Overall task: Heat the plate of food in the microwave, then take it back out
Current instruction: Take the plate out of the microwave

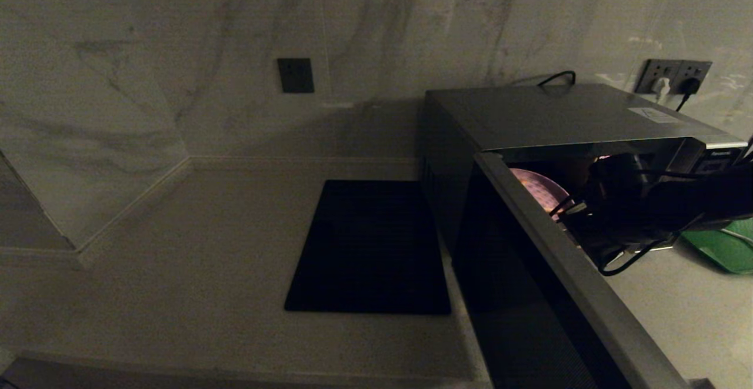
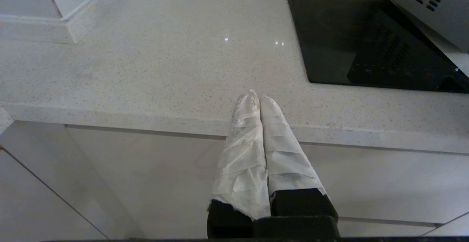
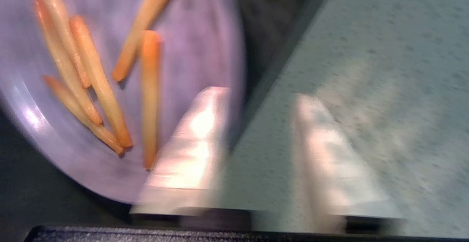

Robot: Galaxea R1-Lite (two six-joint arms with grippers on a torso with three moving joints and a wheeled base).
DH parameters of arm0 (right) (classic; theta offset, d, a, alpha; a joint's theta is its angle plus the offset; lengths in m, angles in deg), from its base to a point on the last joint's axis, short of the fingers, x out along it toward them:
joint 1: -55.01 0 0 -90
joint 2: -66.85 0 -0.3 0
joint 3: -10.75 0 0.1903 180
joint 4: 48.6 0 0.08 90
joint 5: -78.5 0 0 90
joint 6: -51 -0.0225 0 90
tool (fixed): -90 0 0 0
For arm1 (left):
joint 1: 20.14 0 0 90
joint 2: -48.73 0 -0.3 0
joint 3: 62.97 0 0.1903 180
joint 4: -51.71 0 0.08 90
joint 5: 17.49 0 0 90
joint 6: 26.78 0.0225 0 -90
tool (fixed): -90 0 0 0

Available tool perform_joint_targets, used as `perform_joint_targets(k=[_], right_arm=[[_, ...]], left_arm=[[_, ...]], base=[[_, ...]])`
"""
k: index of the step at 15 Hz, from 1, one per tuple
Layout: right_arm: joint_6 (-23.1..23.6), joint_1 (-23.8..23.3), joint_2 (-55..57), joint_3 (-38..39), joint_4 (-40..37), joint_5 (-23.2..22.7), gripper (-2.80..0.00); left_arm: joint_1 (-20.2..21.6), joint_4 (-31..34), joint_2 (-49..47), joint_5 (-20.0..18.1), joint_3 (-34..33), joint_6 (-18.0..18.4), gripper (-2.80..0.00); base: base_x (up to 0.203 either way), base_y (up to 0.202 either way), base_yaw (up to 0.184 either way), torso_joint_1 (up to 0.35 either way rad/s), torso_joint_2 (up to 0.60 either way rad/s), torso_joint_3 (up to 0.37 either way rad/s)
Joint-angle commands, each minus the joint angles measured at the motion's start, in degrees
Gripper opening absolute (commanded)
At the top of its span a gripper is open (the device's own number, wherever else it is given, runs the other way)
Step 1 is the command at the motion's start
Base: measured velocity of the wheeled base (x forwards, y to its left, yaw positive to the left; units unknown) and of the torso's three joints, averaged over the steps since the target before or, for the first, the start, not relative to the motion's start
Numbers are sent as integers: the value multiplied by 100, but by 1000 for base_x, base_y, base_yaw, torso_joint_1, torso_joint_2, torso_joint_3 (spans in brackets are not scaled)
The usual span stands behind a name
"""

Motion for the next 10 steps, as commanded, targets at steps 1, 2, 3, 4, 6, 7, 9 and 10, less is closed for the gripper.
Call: perform_joint_targets(k=[1,2,3,4,6,7,9,10], right_arm=[[-35,-1,-5,-46,-18,14,-280],[-35,-1,-23,-55,-18,14,-280],[-35,-1,-38,-87,-18,14,-280],[-35,-1,-49,-101,-18,34,-280],[-26,-1,-106,-133,-18,57,-280],[-17,-1,-162,-142,-34,81,-280],[-6,-1,-242,-142,-60,236,-280],[0,-1,-269,-142,-70,330,-280]], left_arm=[[0,0,0,3,-1,-4,-280],[0,0,0,3,-1,-4,-280],[0,0,0,3,-1,-4,-280],[0,0,0,3,-1,-4,-280],[0,0,0,3,-1,-4,-280],[0,0,0,3,-1,-4,-280],[0,0,0,3,-1,-4,-280],[0,0,0,3,-1,-4,-280]], base=[[0,0,0,0,0,0],[0,0,0,0,0,0],[0,0,0,0,0,0],[0,0,0,0,0,0],[0,0,0,0,0,0],[0,0,0,0,0,0],[0,0,0,0,0,0],[0,0,0,0,0,0]])
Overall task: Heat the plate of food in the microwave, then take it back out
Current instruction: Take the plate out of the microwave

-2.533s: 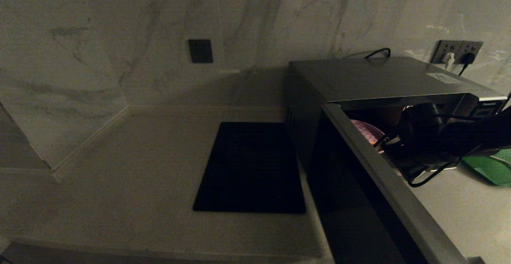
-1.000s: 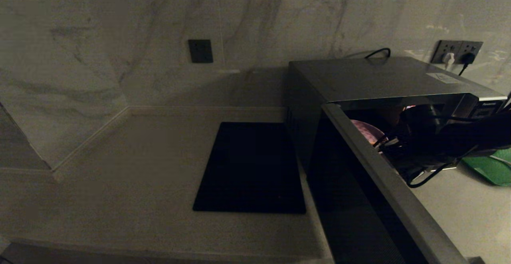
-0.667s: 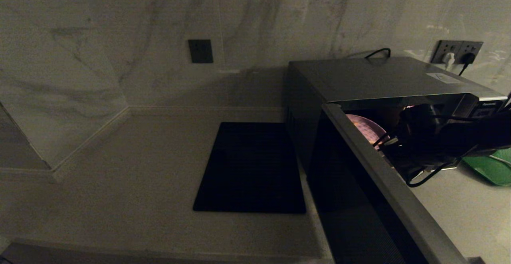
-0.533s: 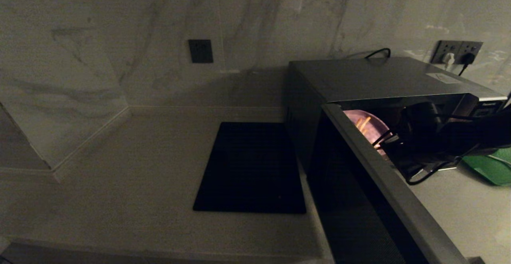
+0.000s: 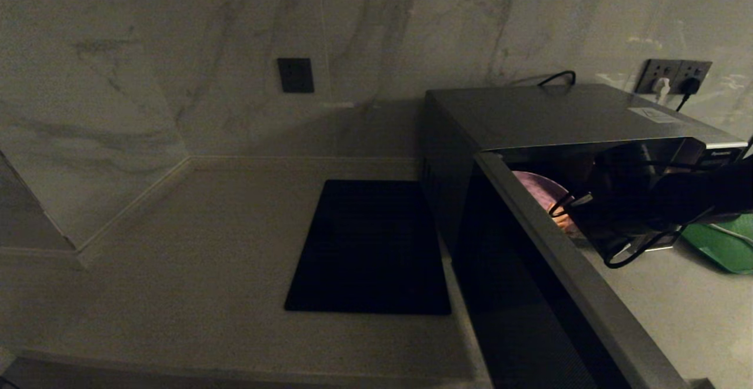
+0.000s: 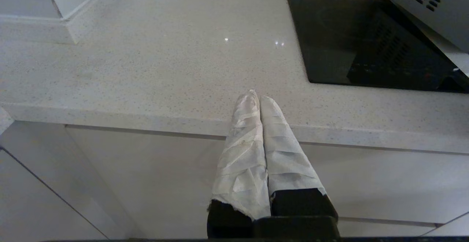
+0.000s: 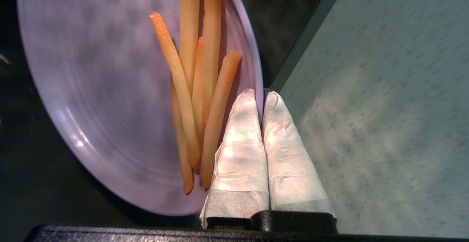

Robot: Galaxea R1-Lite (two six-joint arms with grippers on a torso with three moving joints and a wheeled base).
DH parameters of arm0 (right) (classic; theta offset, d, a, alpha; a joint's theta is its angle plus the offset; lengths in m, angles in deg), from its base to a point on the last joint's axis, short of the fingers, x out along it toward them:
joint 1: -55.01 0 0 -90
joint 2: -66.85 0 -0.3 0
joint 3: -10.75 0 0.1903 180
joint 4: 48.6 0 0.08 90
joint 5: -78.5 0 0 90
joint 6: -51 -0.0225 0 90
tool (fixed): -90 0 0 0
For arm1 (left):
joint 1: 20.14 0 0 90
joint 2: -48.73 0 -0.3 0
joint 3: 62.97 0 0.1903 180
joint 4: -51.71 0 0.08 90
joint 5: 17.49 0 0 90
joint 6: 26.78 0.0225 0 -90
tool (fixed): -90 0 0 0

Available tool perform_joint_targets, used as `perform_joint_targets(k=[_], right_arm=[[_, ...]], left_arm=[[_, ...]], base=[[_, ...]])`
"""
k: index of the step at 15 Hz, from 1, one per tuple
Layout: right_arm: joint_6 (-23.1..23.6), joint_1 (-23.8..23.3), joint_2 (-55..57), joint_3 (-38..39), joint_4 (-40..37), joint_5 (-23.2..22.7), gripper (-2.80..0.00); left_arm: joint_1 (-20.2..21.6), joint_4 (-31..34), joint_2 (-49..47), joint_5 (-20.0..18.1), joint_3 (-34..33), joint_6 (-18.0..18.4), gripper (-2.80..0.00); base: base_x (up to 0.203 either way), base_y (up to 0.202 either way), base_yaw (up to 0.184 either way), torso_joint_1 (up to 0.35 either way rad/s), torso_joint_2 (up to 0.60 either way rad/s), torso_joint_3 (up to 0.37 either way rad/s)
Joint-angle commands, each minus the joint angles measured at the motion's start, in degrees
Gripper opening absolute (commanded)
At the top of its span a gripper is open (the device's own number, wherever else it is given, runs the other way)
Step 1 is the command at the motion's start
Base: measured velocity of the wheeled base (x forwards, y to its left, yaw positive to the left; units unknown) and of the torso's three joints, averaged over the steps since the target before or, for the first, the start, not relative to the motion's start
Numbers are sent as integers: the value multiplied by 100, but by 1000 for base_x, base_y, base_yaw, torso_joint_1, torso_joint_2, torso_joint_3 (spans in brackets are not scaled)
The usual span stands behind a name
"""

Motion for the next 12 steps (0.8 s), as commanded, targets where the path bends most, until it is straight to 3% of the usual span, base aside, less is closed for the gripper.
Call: perform_joint_targets(k=[1,9,12], right_arm=[[-23,-2,-160,5,-5,156,-280],[140,-72,-768,215,-296,251,-280],[239,-65,-1234,710,-335,251,-280]], left_arm=[[0,0,0,3,-1,-5,-280],[0,0,0,3,-1,-5,-280],[0,0,0,3,-1,-5,-280]], base=[[0,0,0,0,0,0],[0,0,0,0,0,0],[0,0,0,0,0,0]])
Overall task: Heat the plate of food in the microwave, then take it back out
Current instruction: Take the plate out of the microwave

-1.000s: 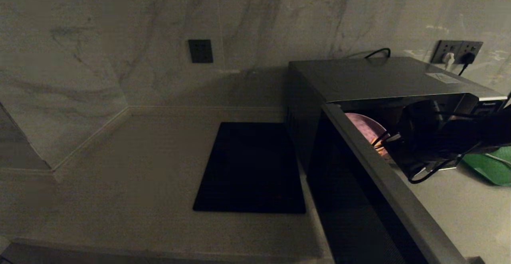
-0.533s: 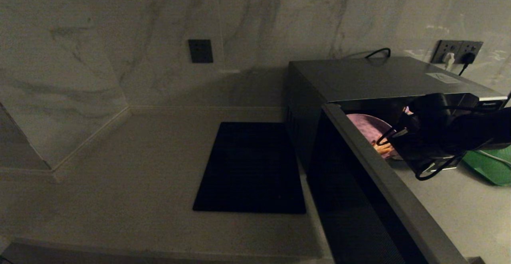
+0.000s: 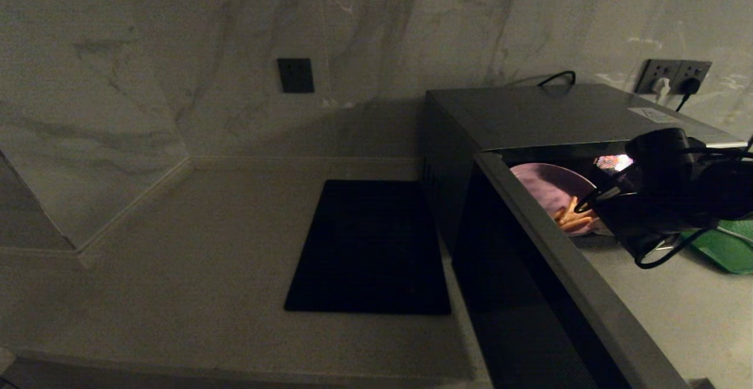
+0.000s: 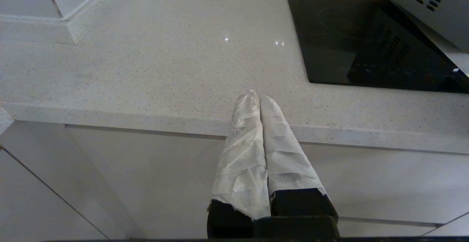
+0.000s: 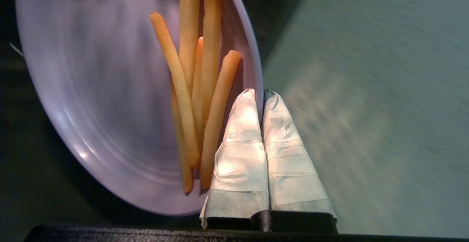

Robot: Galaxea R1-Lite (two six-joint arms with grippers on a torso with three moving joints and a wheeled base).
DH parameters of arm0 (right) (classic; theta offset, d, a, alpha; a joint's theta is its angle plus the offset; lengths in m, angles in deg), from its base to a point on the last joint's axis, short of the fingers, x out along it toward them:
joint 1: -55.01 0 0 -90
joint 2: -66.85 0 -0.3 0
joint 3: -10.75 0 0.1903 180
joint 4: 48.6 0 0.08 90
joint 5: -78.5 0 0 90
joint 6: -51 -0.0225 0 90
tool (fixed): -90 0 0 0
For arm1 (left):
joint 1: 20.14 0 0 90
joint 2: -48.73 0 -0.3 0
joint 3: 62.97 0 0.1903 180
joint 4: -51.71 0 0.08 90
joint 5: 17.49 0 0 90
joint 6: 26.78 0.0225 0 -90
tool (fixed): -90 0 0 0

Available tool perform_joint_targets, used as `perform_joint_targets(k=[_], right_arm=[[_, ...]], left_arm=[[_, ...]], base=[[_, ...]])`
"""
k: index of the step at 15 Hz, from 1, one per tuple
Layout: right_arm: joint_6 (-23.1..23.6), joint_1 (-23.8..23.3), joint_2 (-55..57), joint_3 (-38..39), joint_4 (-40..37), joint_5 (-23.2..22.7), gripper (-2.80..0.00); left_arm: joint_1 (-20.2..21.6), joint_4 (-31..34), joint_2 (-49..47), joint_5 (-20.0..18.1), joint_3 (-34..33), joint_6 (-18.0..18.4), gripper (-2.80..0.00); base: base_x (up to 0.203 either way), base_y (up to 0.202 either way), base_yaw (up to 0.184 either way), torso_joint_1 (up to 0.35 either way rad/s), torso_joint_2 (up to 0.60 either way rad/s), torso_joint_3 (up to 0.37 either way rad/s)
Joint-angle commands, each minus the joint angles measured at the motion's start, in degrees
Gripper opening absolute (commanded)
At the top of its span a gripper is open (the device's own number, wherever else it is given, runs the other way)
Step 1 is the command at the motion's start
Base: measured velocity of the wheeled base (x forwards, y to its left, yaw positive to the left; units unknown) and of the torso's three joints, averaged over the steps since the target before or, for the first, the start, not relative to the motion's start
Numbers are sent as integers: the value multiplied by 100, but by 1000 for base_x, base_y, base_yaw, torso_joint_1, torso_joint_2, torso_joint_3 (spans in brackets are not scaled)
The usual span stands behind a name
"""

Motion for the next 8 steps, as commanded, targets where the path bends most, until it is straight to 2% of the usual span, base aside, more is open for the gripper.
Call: perform_joint_targets(k=[1,3,8], right_arm=[[111,1,-512,433,-3,2,-280],[220,-3,-814,740,-4,15,-280],[320,-18,-1447,1624,6,446,-280]], left_arm=[[0,0,0,3,-1,-4,-280],[0,0,0,3,-1,-4,-280],[0,0,0,3,-1,-4,-280]], base=[[0,0,0,0,0,0],[0,0,0,0,0,0],[0,0,0,0,0,0]])
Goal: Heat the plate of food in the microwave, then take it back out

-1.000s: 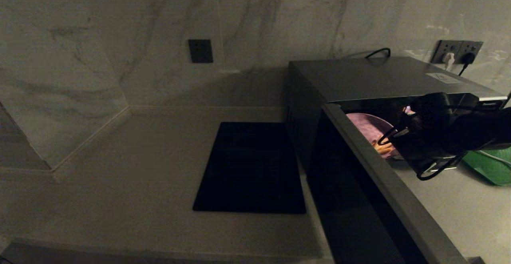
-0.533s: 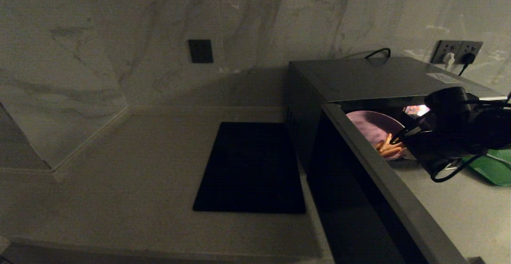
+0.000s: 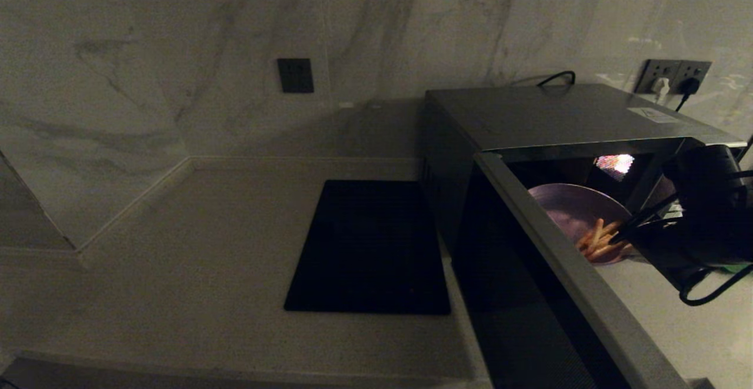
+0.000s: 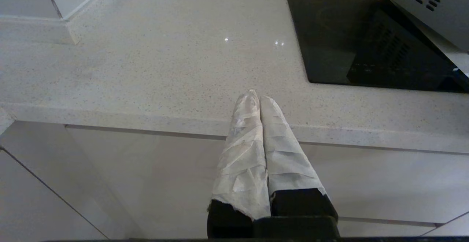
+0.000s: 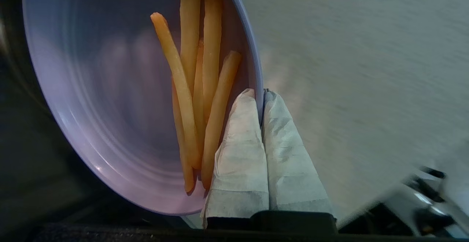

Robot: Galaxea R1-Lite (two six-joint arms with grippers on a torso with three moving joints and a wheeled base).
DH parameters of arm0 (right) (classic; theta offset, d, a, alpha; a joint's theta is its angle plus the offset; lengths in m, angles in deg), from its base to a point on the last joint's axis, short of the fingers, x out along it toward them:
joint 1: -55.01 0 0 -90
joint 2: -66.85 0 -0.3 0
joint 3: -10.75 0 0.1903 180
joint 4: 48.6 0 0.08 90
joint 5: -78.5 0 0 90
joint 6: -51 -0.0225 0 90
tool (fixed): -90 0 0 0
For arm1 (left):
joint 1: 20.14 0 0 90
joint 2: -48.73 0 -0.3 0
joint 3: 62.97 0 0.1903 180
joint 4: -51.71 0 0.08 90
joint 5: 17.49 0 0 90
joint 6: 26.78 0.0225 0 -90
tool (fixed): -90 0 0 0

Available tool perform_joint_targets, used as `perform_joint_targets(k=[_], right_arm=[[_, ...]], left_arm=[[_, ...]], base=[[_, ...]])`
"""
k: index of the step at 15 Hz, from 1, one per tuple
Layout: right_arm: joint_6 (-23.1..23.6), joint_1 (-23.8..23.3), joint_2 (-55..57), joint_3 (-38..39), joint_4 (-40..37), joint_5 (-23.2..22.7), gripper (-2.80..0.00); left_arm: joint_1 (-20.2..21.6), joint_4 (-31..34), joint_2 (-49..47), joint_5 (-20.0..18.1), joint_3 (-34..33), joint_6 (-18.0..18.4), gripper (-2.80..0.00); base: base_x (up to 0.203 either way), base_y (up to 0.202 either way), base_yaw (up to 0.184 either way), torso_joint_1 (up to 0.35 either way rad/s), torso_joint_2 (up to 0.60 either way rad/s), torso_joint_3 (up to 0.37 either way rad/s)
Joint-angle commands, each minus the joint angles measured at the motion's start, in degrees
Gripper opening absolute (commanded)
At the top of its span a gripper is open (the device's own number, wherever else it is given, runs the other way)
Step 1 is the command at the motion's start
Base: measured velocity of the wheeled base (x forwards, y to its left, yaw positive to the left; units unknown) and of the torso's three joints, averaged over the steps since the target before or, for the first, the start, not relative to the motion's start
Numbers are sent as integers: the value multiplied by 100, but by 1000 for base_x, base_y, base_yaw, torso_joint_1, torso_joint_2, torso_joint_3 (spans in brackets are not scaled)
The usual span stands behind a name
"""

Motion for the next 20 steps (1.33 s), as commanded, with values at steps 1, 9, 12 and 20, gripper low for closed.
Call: perform_joint_targets(k=[1,9,12,20], right_arm=[[-1,-32,-533,433,5,131,-280],[408,-1337,-1340,1328,-1,545,-280],[548,-2054,-1425,1378,9,537,-280],[1235,-4099,-837,1982,1420,453,-280]], left_arm=[[0,0,0,3,-1,-8,-280],[0,0,0,3,-1,-8,-280],[0,0,0,3,-1,-8,-280],[0,0,0,3,-1,-8,-280]], base=[[0,0,0,0,0,0],[0,0,0,0,0,0],[0,0,0,0,0,0],[0,0,0,0,0,0]])
